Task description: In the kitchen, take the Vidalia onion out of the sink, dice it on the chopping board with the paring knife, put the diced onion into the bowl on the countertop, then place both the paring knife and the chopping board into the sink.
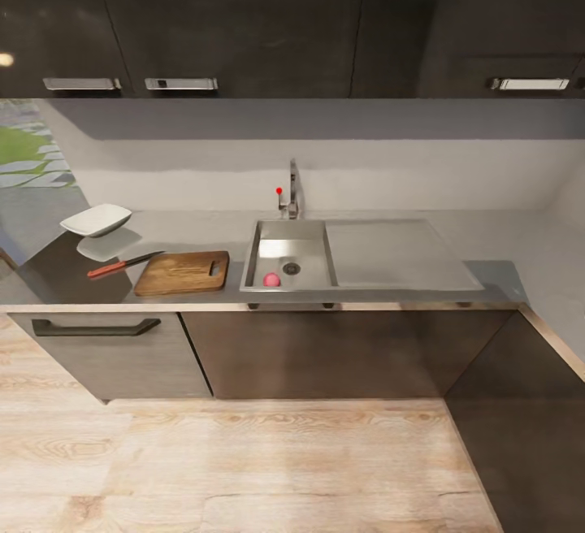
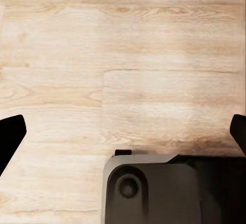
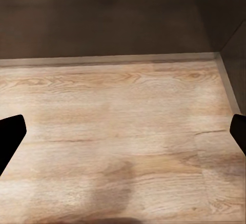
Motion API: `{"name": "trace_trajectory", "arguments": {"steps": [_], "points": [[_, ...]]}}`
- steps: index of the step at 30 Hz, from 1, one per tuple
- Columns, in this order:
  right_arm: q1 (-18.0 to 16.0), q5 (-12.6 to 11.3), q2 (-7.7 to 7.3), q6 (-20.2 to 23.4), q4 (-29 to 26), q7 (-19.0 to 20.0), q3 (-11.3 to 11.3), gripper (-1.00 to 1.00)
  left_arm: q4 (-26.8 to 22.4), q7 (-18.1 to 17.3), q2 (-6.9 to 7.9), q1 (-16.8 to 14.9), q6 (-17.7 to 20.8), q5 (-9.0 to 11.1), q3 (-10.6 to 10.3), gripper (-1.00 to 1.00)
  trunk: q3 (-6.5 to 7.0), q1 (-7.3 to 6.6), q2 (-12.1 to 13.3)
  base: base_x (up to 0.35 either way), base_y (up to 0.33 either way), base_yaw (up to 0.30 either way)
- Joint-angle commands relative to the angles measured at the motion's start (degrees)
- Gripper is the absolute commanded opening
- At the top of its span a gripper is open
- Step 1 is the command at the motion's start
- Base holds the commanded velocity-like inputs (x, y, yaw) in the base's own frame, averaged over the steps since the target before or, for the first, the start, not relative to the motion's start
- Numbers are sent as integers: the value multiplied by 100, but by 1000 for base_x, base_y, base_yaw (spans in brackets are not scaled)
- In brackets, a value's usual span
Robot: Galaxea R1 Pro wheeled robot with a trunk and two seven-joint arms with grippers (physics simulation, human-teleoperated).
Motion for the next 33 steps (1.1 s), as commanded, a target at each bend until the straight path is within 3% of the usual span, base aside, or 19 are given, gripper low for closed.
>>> {"name": "trace_trajectory", "arguments": {"steps": [1, 4, 7, 10, 12, 22, 26, 31, 33], "points": [[-1, -42, -9, -18, -7, -37, 29, 100, -109, 5, -25, -11, 82, 2, 0, 100, -9, 3, -10, 0, 0, 0], [-1, -42, -7, -21, -6, -39, 30, 100, -586, 4, -99, -40, 690, -16, -8, 100, -9, 3, -10, 0, 0, 0], [-1, -42, -4, -23, -5, -40, 30, 100, -1512, -6, -153, -67, 1983, -37, -21, 100, -9, 3, -10, 0, 0, 0], [-1, -42, -1, -21, -4, -40, 30, 100, -2228, -8, -166, -156, 2806, -34, -28, 100, -9, 3, -10, 0, 0, 0], [-1, -42, 0, -18, -3, -40, 31, 100, -2549, -9, -169, -244, 3144, -32, -35, 100, -9, 3, -10, 0, 0, 0], [-1, -48, 0, -19, -5, -40, 31, 100, -2957, -9, -172, -1014, 4419, -23, -115, 100, -9, 3, -10, 0, 0, 0], [-1, -44, 0, -16, -1, -40, 31, 100, -2966, -9, -175, -1254, 4691, -22, -176, 100, -9, 3, -10, 0, 0, 0], [-1, -51, 0, -15, -2, -41, 31, 100, -2964, -9, -269, -1744, 5246, -21, -404, 100, -9, 3, -10, 0, 0, 0], [-1, -51, 0, -13, 0, -40, 31, 100, -2956, -9, -327, -2075, 5478, -20, -484, 100, -9, 3, -10, 0, 0, 0]]}}
